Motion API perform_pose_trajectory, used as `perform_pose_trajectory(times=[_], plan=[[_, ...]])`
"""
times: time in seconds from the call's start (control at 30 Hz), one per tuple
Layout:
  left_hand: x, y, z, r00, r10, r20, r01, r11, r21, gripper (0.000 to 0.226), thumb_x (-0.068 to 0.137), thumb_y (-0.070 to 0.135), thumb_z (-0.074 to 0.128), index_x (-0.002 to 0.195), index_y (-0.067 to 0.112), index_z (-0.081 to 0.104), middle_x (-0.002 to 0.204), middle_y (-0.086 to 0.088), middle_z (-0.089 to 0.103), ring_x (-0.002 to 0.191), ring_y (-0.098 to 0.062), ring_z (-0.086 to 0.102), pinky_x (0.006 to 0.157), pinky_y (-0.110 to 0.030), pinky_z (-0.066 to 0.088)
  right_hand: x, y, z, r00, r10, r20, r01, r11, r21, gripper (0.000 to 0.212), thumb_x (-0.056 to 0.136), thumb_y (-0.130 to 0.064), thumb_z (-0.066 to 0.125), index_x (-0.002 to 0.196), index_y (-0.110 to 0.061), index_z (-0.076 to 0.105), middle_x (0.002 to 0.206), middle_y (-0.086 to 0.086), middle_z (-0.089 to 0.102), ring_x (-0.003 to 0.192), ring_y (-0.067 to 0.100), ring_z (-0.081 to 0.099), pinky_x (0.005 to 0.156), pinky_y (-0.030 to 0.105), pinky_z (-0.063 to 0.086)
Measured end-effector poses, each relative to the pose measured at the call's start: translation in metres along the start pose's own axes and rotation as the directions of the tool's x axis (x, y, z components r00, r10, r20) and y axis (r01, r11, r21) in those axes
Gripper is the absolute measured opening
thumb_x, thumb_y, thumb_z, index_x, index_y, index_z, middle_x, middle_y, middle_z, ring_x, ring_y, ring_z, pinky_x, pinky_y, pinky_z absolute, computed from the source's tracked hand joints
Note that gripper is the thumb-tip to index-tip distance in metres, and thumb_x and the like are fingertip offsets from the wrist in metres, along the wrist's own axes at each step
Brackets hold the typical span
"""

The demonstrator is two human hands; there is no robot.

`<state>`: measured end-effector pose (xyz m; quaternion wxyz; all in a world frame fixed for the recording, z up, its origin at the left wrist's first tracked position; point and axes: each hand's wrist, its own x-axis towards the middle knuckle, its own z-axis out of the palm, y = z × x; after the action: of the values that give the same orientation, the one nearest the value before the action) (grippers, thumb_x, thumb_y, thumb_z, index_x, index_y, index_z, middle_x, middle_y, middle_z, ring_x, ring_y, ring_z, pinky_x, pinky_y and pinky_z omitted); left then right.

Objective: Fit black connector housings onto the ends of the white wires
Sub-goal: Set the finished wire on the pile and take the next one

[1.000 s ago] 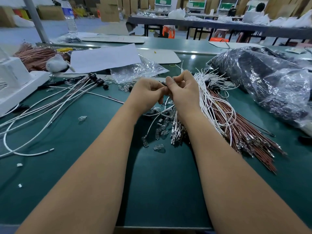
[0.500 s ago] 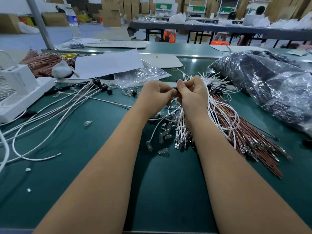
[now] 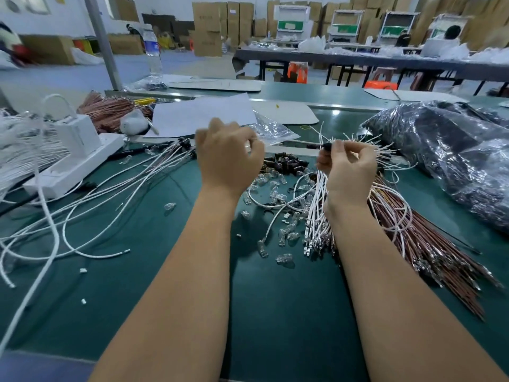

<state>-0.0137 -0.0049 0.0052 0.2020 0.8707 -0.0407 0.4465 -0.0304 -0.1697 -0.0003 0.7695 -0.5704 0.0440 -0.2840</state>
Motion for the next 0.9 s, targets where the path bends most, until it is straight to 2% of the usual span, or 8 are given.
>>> perform_pose_trajectory(times=[0.07, 0.17, 0.3, 0.47, 0.57, 0.7, 0.83, 0.9], plan=[[0.004, -0.007, -0.004, 0.983, -0.101, -0.154, 0.121, 0.985, 0.124, 0.029, 0.087, 0.021, 0.045, 0.083, 0.013, 0.072, 0.075, -0.002, 0.060, 0.085, -0.021, 0.043, 0.074, -0.034, 0.019, -0.004, 0.002, 0.004, 0.982, -0.002, 0.188, 0.037, 0.983, -0.179, 0.007, 0.097, -0.010, 0.053, 0.097, -0.016, 0.051, 0.083, 0.007, 0.066, 0.064, 0.008, 0.065, 0.062, 0.023, 0.055], [0.006, -0.033, -0.010, 0.906, -0.386, -0.174, 0.417, 0.885, 0.206, 0.026, 0.086, 0.012, 0.048, 0.101, 0.010, 0.070, 0.107, -0.012, 0.058, 0.111, -0.032, 0.043, 0.089, -0.043, 0.026, -0.011, 0.006, 0.011, 0.936, -0.035, 0.349, 0.185, 0.894, -0.407, 0.016, 0.095, -0.010, 0.056, 0.097, -0.024, 0.049, 0.083, 0.008, 0.066, 0.066, 0.023, 0.063, 0.064, 0.038, 0.056], [0.000, -0.058, -0.010, 0.721, -0.692, 0.040, 0.636, 0.684, 0.357, 0.038, 0.082, 0.007, 0.050, 0.119, 0.011, 0.057, 0.141, -0.018, 0.038, 0.131, -0.037, 0.027, 0.108, -0.054, 0.020, -0.012, 0.006, 0.011, 0.935, -0.057, 0.351, 0.227, 0.856, -0.465, 0.015, 0.095, -0.008, 0.053, 0.097, -0.023, 0.051, 0.080, 0.004, 0.064, 0.067, 0.027, 0.061, 0.064, 0.043, 0.055], [-0.003, -0.066, -0.002, 0.590, -0.771, 0.240, 0.621, 0.624, 0.475, 0.032, 0.086, 0.012, 0.042, 0.114, 0.015, 0.057, 0.143, -0.019, 0.033, 0.133, -0.037, 0.021, 0.110, -0.058, 0.011, -0.007, 0.004, 0.008, 0.964, -0.075, 0.255, 0.197, 0.845, -0.497, 0.023, 0.095, -0.007, 0.050, 0.086, -0.028, 0.052, 0.083, 0.006, 0.065, 0.073, 0.028, 0.064, 0.067, 0.044, 0.055], [-0.002, -0.067, -0.005, 0.610, -0.772, 0.181, 0.661, 0.621, 0.421, 0.022, 0.081, 0.009, 0.047, 0.100, 0.016, 0.053, 0.141, -0.019, 0.033, 0.133, -0.036, 0.019, 0.110, -0.060, 0.011, -0.002, 0.004, 0.006, 0.975, -0.139, 0.172, 0.212, 0.812, -0.544, 0.017, 0.093, -0.007, 0.048, 0.093, -0.021, 0.056, 0.080, -0.003, 0.063, 0.069, 0.019, 0.061, 0.059, 0.035, 0.051], [0.002, -0.060, -0.010, 0.720, -0.693, 0.036, 0.661, 0.700, 0.272, 0.060, 0.073, 0.003, 0.051, 0.130, 0.019, 0.048, 0.146, -0.017, 0.026, 0.139, -0.038, 0.014, 0.111, -0.060, 0.012, 0.007, 0.003, -0.002, 0.970, -0.232, 0.066, 0.207, 0.658, -0.724, 0.016, 0.091, -0.008, 0.046, 0.096, -0.019, 0.057, 0.089, -0.002, 0.061, 0.071, 0.009, 0.053, 0.056, 0.026, 0.037], [0.007, -0.021, 0.001, 0.924, -0.379, 0.057, 0.368, 0.918, 0.149, 0.069, 0.072, 0.000, 0.049, 0.137, 0.024, 0.047, 0.141, -0.011, 0.034, 0.137, -0.033, 0.020, 0.110, -0.054, 0.015, 0.013, 0.006, -0.013, 0.987, -0.084, 0.137, 0.153, 0.239, -0.959, 0.030, 0.092, -0.032, 0.057, 0.105, -0.006, 0.057, 0.119, 0.016, 0.055, 0.106, 0.033, 0.051, 0.086, 0.041, 0.044], [0.000, 0.004, 0.012, 0.968, -0.166, 0.186, 0.153, 0.985, 0.085, 0.061, 0.075, 0.003, 0.049, 0.130, 0.027, 0.055, 0.134, -0.006, 0.043, 0.131, -0.028, 0.026, 0.106, -0.047, 0.017, 0.009, 0.006, -0.013, 0.986, 0.016, 0.167, 0.166, 0.024, -0.986, 0.036, 0.089, -0.044, 0.060, 0.090, -0.009, 0.051, 0.123, 0.019, 0.051, 0.111, 0.034, 0.047, 0.094, 0.042, 0.040]])
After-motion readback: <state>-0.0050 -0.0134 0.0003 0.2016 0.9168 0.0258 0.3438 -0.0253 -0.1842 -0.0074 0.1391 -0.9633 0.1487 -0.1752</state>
